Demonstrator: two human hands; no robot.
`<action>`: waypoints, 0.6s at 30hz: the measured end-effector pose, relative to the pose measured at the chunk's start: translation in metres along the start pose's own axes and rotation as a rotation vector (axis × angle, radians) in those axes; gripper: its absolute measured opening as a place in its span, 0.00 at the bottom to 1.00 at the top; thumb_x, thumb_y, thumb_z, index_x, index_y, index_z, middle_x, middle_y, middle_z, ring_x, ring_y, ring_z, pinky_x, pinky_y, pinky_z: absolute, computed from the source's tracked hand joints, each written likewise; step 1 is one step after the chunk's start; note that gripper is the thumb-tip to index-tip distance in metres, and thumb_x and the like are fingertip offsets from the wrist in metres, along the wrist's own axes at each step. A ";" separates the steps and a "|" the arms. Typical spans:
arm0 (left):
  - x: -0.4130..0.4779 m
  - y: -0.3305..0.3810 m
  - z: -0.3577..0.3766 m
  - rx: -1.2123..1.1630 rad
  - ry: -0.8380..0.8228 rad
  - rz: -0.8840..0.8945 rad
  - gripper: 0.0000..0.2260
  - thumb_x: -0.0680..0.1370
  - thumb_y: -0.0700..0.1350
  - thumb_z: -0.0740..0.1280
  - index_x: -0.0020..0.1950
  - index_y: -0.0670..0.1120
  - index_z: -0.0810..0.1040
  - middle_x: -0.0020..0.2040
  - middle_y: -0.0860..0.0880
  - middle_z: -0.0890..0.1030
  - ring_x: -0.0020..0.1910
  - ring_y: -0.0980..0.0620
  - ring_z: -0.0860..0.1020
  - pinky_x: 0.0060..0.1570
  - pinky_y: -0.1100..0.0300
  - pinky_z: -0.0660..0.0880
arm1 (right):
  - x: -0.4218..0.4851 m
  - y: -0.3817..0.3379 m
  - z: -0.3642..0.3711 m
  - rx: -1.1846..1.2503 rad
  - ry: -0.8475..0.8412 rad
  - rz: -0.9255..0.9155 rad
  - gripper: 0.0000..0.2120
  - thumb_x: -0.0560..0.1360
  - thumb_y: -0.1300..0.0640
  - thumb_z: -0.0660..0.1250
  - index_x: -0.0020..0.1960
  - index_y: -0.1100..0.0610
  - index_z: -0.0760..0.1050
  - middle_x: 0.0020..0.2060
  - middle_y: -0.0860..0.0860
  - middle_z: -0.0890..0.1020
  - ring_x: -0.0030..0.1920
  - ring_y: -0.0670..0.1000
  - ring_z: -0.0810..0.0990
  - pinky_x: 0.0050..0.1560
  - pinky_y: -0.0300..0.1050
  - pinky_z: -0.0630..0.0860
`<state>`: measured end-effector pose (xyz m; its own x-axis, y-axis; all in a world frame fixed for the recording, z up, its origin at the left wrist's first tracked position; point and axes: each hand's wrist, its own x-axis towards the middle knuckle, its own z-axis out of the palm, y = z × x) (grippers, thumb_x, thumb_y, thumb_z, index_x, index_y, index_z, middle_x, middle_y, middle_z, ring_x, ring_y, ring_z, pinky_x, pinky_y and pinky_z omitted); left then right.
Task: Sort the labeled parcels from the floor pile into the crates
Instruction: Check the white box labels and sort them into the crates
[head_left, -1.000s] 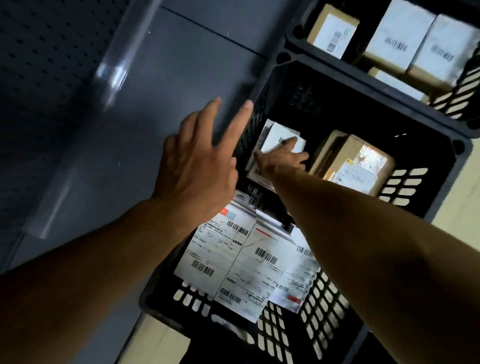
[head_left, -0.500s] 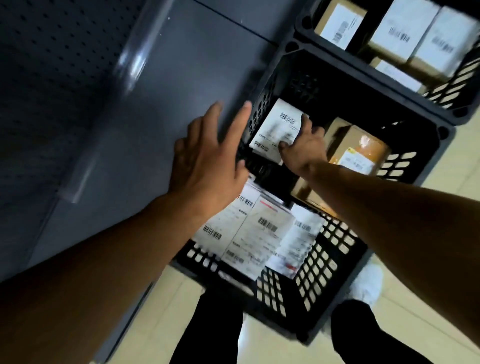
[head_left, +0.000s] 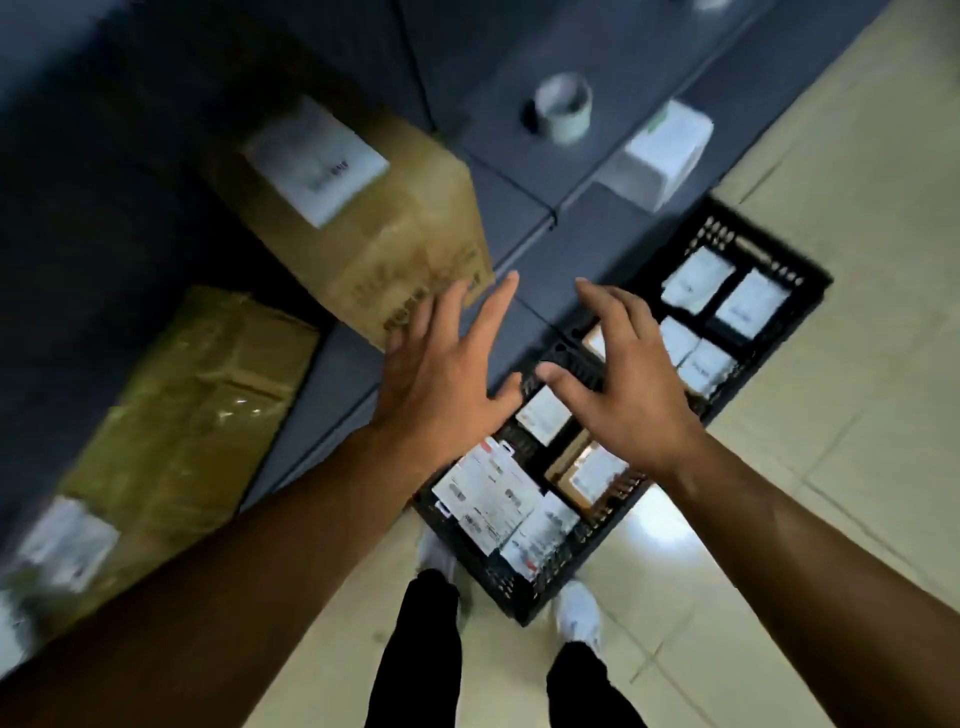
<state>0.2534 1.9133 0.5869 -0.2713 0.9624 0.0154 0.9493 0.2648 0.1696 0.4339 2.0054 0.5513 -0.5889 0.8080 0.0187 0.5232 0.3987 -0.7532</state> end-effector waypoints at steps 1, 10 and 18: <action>-0.004 0.007 -0.037 0.009 0.060 -0.009 0.41 0.71 0.61 0.67 0.82 0.58 0.55 0.76 0.46 0.65 0.71 0.41 0.67 0.60 0.41 0.74 | 0.002 -0.029 -0.023 0.000 0.003 -0.062 0.39 0.76 0.39 0.71 0.81 0.51 0.60 0.74 0.53 0.66 0.74 0.54 0.66 0.73 0.51 0.68; -0.100 0.025 -0.307 0.087 0.377 -0.206 0.40 0.71 0.66 0.59 0.82 0.59 0.52 0.78 0.48 0.63 0.73 0.43 0.66 0.64 0.40 0.71 | -0.016 -0.278 -0.151 0.038 -0.030 -0.601 0.37 0.77 0.41 0.71 0.80 0.50 0.61 0.71 0.49 0.72 0.71 0.47 0.71 0.69 0.36 0.65; -0.274 0.010 -0.442 0.216 0.566 -0.412 0.39 0.72 0.65 0.59 0.82 0.58 0.53 0.77 0.50 0.64 0.73 0.45 0.66 0.64 0.41 0.71 | -0.103 -0.451 -0.150 0.206 -0.138 -0.941 0.29 0.77 0.44 0.71 0.75 0.48 0.69 0.58 0.42 0.79 0.61 0.40 0.77 0.64 0.43 0.74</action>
<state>0.2673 1.6251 1.0198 -0.5986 0.6188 0.5087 0.7466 0.6611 0.0743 0.3511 1.8068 0.9875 -0.7849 0.1347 0.6048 -0.3089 0.7610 -0.5705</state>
